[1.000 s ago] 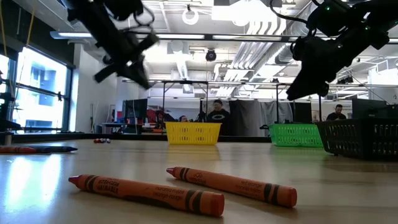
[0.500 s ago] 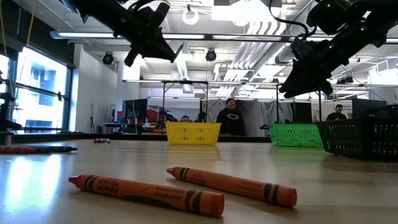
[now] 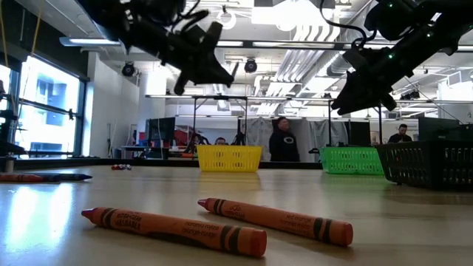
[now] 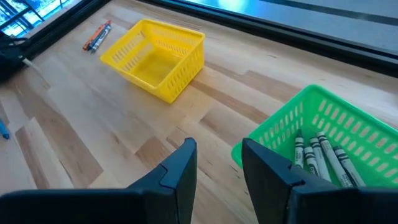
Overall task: Sort crayons
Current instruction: Put the blue crayon into the yellow basket
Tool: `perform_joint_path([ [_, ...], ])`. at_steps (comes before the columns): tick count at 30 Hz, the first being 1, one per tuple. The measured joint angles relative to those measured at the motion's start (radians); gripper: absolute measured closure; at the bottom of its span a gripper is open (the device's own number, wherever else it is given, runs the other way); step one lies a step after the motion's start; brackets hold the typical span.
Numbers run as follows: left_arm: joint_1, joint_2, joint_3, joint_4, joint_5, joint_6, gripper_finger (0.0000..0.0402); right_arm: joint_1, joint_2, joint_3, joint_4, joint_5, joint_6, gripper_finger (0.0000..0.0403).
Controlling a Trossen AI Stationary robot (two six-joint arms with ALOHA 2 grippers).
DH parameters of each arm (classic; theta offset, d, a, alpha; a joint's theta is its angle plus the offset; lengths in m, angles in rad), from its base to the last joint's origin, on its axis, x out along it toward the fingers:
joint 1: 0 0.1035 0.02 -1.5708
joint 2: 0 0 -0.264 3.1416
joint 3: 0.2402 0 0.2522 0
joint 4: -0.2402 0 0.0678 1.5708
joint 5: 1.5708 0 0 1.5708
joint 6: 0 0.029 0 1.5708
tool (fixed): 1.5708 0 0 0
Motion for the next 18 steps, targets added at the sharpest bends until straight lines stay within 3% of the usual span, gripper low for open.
perform_joint_path([
  [4, 0.041, 0.067, 0.000, 0.064, 0.040, -0.030, 0.0401, 0.000, 0.000, 0.000, 0.002, 0.000, -0.017, 0.0281],
  [18, 0.130, 0.264, 0.000, 0.068, 0.025, -0.104, 0.0401, 0.000, 0.000, 0.000, 0.003, 0.032, -0.027, 0.0281],
])
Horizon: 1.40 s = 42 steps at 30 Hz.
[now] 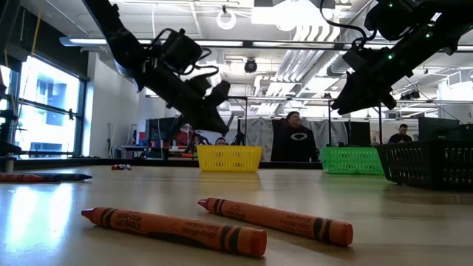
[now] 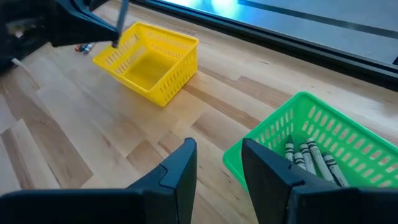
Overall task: Sort crayons
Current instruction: Put the blue crayon into the yellow basket, then put the orange crayon into the black basket
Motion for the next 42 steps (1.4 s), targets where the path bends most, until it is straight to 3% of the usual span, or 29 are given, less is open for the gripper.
perform_joint_path([
  [10, 0.005, 0.013, 0.000, 0.003, 0.000, 0.023, 0.0397, 0.000, 0.000, 0.000, 0.000, -0.003, -0.001, 0.0281],
  [26, 0.004, 0.013, 0.000, 0.030, -0.001, 0.104, 0.0305, 0.000, 0.000, 0.000, -0.001, -0.010, -0.016, 0.0281],
  [33, 0.001, -0.014, 0.000, 0.094, 0.166, 0.130, 0.0298, 0.000, 0.000, 0.000, -0.001, -0.010, -0.019, 0.0281],
  [37, -0.019, -0.082, 0.000, -0.035, 0.188, 0.136, 0.0298, 0.000, 0.000, 0.000, -0.013, -0.010, -0.020, 0.0281],
  [42, -0.097, -0.215, 0.000, -0.382, 0.192, 0.102, 0.0299, 0.000, 0.000, 0.000, -0.051, -0.011, -0.020, 0.0281],
])
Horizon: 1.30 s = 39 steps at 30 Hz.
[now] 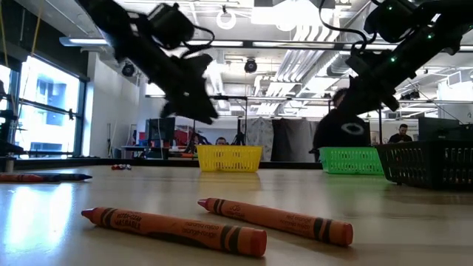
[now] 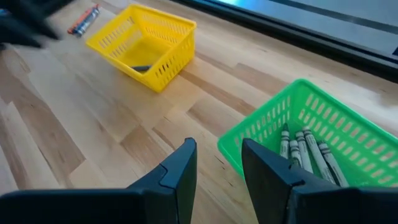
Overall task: Sort crayons
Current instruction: Put the orange crayon into the black basket
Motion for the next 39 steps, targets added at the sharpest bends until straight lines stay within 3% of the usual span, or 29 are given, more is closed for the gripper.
perform_joint_path([
  [8, -0.263, -0.190, 0.001, -0.467, 0.049, -0.208, 0.0319, 0.000, 0.000, 0.000, -0.014, 0.000, 0.003, 0.0281],
  [13, -0.423, -0.212, 0.000, -0.672, 0.048, -0.286, 0.0330, 0.000, 0.000, 0.000, -0.013, 0.000, 0.007, 0.0281],
  [22, -0.568, -0.160, -0.001, -0.807, -0.046, -0.226, 0.0332, 0.000, 0.001, 0.000, -0.013, 0.000, 0.055, 0.0281],
  [31, -0.672, -0.092, -0.001, -0.943, 0.028, -0.305, 0.0332, 0.000, 0.001, 0.000, -0.018, 0.000, 0.056, 0.0281],
  [39, -0.749, -0.058, -0.002, -0.957, 0.045, -0.358, 0.0332, 0.000, 0.001, 0.000, -0.020, 0.000, 0.055, 0.0281],
])
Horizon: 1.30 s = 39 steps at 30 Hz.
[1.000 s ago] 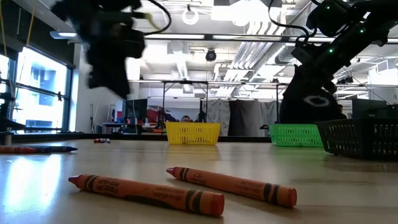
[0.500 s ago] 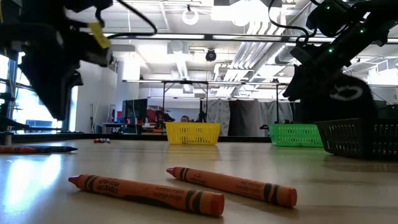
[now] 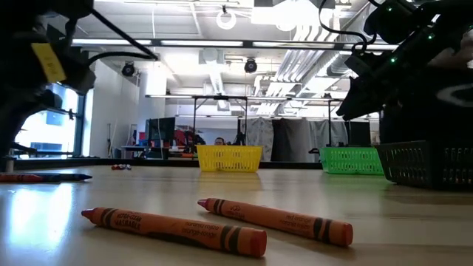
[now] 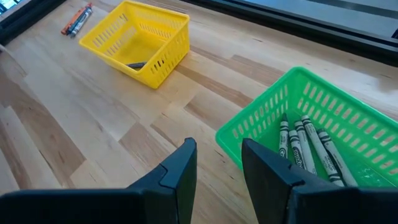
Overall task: Sort crayons
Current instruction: Put the orange crayon into the black basket
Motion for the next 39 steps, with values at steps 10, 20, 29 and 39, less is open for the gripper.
perform_joint_path([
  [10, -0.035, 0.050, -0.004, -0.102, -0.011, -0.007, 0.0332, 0.000, 0.000, 0.000, 0.001, 0.000, -0.002, 0.0281],
  [20, -0.035, 0.075, -0.002, -0.093, -0.041, 0.000, 0.0332, 0.000, 0.000, 0.000, 0.001, 0.000, -0.002, 0.0281],
  [29, -0.035, 0.074, -0.002, -0.085, -0.055, -0.006, 0.0332, 0.000, 0.000, 0.000, 0.000, 0.000, -0.003, 0.0281],
  [39, -0.033, 0.074, -0.040, -0.036, -0.051, -0.035, 0.0332, 0.000, 0.000, 0.000, -0.001, 0.000, -0.003, 0.0281],
])
